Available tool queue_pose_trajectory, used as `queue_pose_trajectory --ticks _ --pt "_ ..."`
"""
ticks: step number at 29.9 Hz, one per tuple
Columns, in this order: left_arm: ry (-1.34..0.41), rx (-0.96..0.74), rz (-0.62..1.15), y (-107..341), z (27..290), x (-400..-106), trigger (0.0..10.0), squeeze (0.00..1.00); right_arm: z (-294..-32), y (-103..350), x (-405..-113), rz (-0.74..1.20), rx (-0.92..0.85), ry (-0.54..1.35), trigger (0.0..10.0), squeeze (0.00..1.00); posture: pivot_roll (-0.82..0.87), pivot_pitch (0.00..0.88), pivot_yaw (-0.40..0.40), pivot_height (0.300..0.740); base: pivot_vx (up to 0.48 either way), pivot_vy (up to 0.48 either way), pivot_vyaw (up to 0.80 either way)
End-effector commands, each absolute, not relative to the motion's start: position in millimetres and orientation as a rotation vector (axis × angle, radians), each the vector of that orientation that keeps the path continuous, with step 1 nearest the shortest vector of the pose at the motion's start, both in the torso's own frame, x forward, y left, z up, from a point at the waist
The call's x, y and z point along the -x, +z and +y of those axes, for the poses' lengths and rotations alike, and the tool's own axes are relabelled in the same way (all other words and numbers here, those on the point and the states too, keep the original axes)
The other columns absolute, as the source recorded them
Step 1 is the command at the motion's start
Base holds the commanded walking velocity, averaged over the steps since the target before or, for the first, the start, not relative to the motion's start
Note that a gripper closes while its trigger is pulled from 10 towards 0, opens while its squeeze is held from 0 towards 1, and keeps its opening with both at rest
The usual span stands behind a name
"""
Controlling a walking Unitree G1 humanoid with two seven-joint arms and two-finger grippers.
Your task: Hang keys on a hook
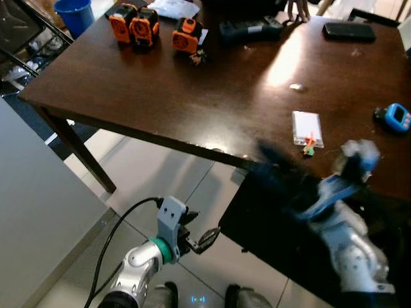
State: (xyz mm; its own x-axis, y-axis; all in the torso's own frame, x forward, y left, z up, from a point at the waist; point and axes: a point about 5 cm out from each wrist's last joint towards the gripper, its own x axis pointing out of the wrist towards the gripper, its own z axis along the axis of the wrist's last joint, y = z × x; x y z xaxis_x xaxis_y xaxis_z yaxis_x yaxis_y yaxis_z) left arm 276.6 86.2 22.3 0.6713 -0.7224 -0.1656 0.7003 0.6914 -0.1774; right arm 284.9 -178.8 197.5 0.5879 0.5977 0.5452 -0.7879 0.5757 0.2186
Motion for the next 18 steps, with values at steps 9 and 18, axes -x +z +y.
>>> queue_pose_trajectory --ticks 9,18 --pt "-0.777 0.104 0.225 22 90 -277 10.0 0.00 -230 162 -312 -0.236 -0.409 0.237 10.0 0.00 -0.09 0.110 0.092 0.740 0.000 0.000 0.00" --pt "-0.765 0.117 0.234 19 87 -275 10.0 0.00 -250 159 -314 -0.214 -0.381 0.119 10.0 0.00 -0.09 0.112 0.080 0.740 0.000 0.000 -0.36"
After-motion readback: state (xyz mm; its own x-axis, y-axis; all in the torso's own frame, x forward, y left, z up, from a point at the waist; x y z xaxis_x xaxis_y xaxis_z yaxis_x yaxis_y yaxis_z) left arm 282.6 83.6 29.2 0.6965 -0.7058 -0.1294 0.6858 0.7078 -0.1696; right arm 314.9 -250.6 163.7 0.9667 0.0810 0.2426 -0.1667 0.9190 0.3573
